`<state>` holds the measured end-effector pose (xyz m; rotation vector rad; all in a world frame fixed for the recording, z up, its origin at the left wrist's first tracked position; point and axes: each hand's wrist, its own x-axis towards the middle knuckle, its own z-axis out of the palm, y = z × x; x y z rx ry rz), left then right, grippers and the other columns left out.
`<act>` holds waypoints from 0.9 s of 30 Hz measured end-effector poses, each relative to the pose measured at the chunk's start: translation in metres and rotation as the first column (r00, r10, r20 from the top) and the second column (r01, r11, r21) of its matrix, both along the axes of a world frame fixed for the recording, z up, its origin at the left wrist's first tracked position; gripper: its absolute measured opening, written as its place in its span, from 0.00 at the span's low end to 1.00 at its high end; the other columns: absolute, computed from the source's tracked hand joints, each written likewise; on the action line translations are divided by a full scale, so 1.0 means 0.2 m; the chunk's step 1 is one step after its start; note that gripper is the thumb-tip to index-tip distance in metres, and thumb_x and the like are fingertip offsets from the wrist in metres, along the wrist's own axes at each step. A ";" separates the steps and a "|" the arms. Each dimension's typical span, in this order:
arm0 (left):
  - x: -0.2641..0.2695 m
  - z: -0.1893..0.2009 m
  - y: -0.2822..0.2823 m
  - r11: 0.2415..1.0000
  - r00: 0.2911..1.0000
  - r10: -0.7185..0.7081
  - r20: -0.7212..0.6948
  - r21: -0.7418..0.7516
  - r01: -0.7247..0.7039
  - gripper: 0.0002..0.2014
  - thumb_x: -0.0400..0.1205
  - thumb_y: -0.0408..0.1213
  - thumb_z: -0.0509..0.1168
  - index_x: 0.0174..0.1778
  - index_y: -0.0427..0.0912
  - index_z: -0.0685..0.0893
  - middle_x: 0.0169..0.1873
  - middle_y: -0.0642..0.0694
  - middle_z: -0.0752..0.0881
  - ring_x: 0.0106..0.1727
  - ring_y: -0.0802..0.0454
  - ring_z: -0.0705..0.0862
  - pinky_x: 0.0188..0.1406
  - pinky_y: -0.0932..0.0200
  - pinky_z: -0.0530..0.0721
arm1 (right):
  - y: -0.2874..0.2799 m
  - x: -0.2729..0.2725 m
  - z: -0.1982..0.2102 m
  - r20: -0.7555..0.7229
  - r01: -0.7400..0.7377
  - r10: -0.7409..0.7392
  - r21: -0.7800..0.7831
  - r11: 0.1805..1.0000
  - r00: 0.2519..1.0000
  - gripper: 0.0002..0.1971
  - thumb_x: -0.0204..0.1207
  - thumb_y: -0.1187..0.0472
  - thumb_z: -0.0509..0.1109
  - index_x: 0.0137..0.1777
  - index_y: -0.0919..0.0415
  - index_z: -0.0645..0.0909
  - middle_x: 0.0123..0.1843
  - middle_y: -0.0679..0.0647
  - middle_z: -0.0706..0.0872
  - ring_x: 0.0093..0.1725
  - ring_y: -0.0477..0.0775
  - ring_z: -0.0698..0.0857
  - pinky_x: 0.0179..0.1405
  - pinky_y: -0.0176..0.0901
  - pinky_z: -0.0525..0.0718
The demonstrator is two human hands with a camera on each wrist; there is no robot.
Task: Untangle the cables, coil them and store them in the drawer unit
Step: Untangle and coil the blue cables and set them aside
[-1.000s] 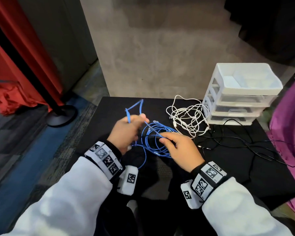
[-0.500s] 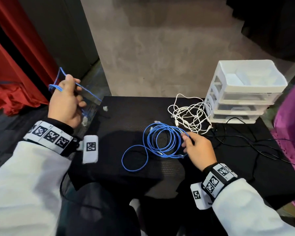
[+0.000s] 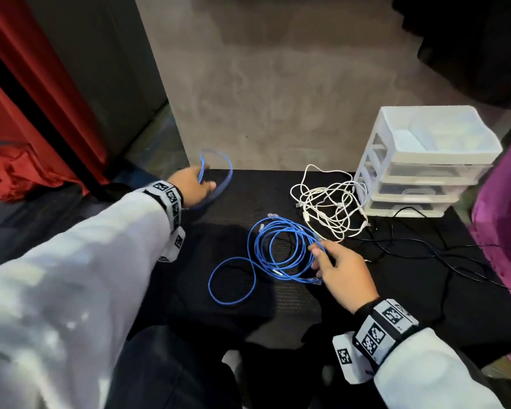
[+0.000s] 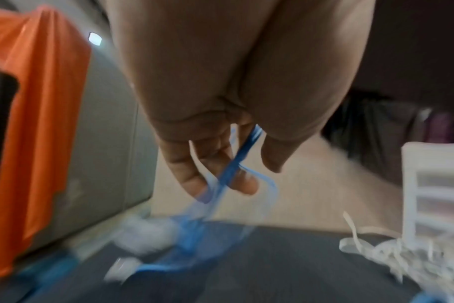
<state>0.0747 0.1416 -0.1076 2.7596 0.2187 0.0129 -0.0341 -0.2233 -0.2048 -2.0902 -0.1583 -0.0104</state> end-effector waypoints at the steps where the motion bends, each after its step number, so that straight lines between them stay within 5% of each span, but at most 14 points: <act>1: 0.02 -0.06 -0.02 1.000 0.998 -0.001 -0.062 0.028 0.002 0.27 0.85 0.49 0.70 0.80 0.47 0.77 0.74 0.40 0.84 0.73 0.41 0.82 0.70 0.53 0.78 | -0.01 0.00 0.00 -0.004 0.000 0.000 0.008 1.000 1.000 0.07 0.88 0.56 0.69 0.51 0.44 0.88 0.36 0.43 0.90 0.32 0.48 0.88 0.40 0.49 0.88; 5: 0.02 -0.34 -0.04 0.999 0.963 -0.007 -0.268 0.043 0.019 0.26 0.84 0.48 0.71 0.76 0.45 0.78 0.70 0.39 0.84 0.71 0.38 0.83 0.67 0.54 0.78 | -0.02 -0.03 0.03 -0.031 0.003 -0.002 0.038 0.999 1.000 0.08 0.88 0.58 0.68 0.50 0.48 0.88 0.37 0.45 0.90 0.32 0.52 0.89 0.41 0.51 0.88; 8: -0.01 -0.46 -0.03 0.999 0.979 0.026 -0.202 0.025 -0.021 0.14 0.83 0.49 0.70 0.61 0.47 0.81 0.62 0.36 0.84 0.63 0.34 0.84 0.64 0.48 0.80 | -0.03 -0.04 0.03 -0.043 0.001 0.001 0.048 0.999 0.999 0.08 0.88 0.58 0.68 0.49 0.50 0.87 0.37 0.46 0.90 0.32 0.53 0.89 0.43 0.54 0.89; 11: -0.02 -0.48 0.00 0.968 0.974 0.189 -0.128 -0.140 -0.207 0.17 0.84 0.47 0.69 0.67 0.48 0.82 0.62 0.43 0.85 0.63 0.40 0.85 0.67 0.48 0.81 | -0.04 -0.04 0.02 -0.052 0.000 0.003 0.060 0.998 0.999 0.08 0.88 0.58 0.68 0.49 0.49 0.87 0.37 0.49 0.89 0.33 0.54 0.89 0.44 0.57 0.88; 13: -0.03 -0.46 0.00 0.856 0.944 0.301 -0.133 -0.399 -0.329 0.05 0.85 0.43 0.66 0.50 0.49 0.85 0.49 0.45 0.88 0.48 0.43 0.87 0.50 0.52 0.85 | -0.04 -0.04 0.02 -0.061 0.003 0.002 0.084 0.996 0.998 0.08 0.88 0.58 0.68 0.48 0.50 0.86 0.37 0.50 0.89 0.32 0.53 0.88 0.44 0.58 0.88; 15: -0.02 -0.44 -0.01 0.663 0.906 0.356 -0.230 -0.621 -0.418 0.14 0.89 0.36 0.58 0.37 0.46 0.78 0.36 0.41 0.82 0.33 0.47 0.80 0.33 0.58 0.77 | -0.04 -0.04 0.02 -0.066 0.004 0.002 0.097 0.995 0.998 0.08 0.88 0.58 0.68 0.48 0.50 0.86 0.37 0.51 0.89 0.31 0.51 0.88 0.44 0.56 0.88; 17: -0.03 -0.42 -0.01 0.522 0.853 0.380 -0.356 -0.679 -0.516 0.15 0.90 0.34 0.54 0.37 0.45 0.75 0.34 0.44 0.78 0.31 0.51 0.77 0.33 0.59 0.75 | -0.03 -0.05 0.02 -0.067 0.006 0.001 0.095 0.995 0.998 0.08 0.88 0.58 0.68 0.48 0.50 0.87 0.37 0.52 0.89 0.31 0.51 0.88 0.42 0.51 0.88; 19: -0.06 -0.42 0.00 0.536 0.813 0.428 -0.395 -0.613 -0.581 0.10 0.89 0.44 0.61 0.46 0.42 0.79 0.40 0.44 0.84 0.35 0.49 0.83 0.40 0.55 0.85 | -0.03 -0.05 0.02 -0.069 0.011 -0.004 0.099 0.995 0.998 0.08 0.88 0.58 0.68 0.48 0.51 0.87 0.37 0.52 0.89 0.31 0.51 0.88 0.40 0.49 0.87; 22: -0.08 -0.46 0.05 0.723 0.775 0.559 -0.295 -0.284 -0.629 0.30 0.76 0.65 0.65 0.62 0.44 0.84 0.59 0.40 0.88 0.54 0.38 0.89 0.64 0.42 0.87 | -0.03 -0.06 0.04 -0.079 0.020 -0.011 0.120 0.993 0.997 0.08 0.88 0.58 0.68 0.48 0.53 0.87 0.38 0.54 0.89 0.33 0.55 0.88 0.41 0.50 0.87; 24: -0.14 -0.41 -0.04 0.784 0.848 0.514 -0.129 -0.332 -0.525 0.26 0.80 0.58 0.67 0.70 0.46 0.84 0.68 0.41 0.84 0.65 0.40 0.85 0.73 0.50 0.78 | -0.02 -0.07 0.06 -0.083 0.024 -0.011 0.147 0.989 0.996 0.09 0.89 0.57 0.67 0.48 0.54 0.87 0.38 0.56 0.88 0.35 0.57 0.89 0.42 0.49 0.87; 26: -0.25 -0.35 -0.22 0.825 0.944 0.328 0.036 -0.498 -0.267 0.14 0.86 0.43 0.68 0.66 0.46 0.87 0.62 0.46 0.86 0.62 0.49 0.84 0.68 0.60 0.77 | -0.02 -0.06 0.08 -0.081 0.015 -0.001 0.169 0.986 0.997 0.10 0.89 0.57 0.66 0.48 0.54 0.87 0.38 0.56 0.89 0.35 0.56 0.89 0.44 0.50 0.86; 27: -0.31 -0.34 -0.31 0.796 0.971 0.225 0.083 -0.590 -0.134 0.10 0.87 0.38 0.68 0.63 0.47 0.88 0.59 0.46 0.88 0.58 0.50 0.85 0.64 0.57 0.81 | -0.01 -0.05 0.09 -0.077 0.009 0.005 0.179 0.984 0.997 0.11 0.90 0.56 0.66 0.48 0.53 0.87 0.38 0.56 0.89 0.34 0.55 0.89 0.45 0.50 0.86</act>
